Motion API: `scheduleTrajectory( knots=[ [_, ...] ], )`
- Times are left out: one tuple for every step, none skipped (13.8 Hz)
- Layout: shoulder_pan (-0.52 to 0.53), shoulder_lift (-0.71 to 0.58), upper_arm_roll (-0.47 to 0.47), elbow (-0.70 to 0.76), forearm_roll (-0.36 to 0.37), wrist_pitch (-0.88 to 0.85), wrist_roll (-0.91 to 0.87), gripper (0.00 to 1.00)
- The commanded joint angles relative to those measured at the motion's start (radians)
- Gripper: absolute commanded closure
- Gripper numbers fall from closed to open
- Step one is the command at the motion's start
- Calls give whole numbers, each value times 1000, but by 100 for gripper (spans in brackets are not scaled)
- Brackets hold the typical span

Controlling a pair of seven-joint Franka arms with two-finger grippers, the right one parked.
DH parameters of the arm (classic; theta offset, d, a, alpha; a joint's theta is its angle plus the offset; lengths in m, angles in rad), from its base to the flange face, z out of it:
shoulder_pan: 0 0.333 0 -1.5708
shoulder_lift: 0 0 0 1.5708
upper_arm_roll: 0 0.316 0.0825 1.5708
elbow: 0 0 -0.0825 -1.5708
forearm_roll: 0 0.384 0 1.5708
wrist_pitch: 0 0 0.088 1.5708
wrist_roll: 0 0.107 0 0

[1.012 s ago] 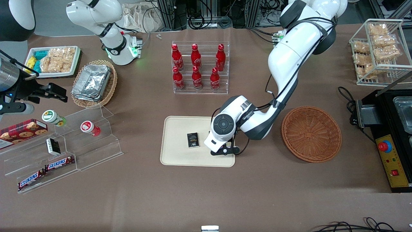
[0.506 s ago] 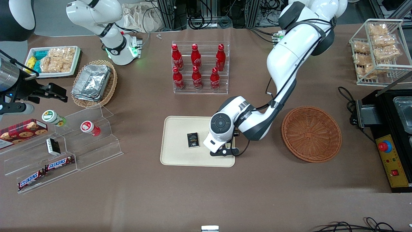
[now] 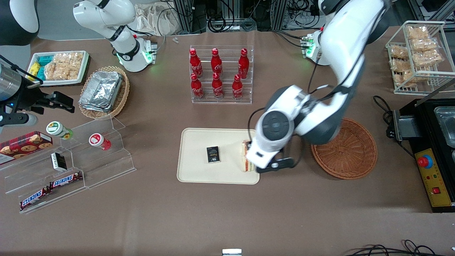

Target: Place sandwich from basket to tray

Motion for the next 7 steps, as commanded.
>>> scheduleTrajectory(
  knots=[
    [128, -176, -2, -126, -91, -66, 63, 0],
    [169, -245, -2, -197, -94, -58, 112, 0],
    [221, -311, -2, -270, -95, -55, 159, 0],
    [266, -369, -2, -347, -93, -36, 199, 0],
    [333, -440, -3, -431, -102, 7, 262, 0],
    [337, -510, 18, -513, -107, 55, 339, 0],
    [313, -552, 97, -564, -107, 69, 391, 0]
  ],
)
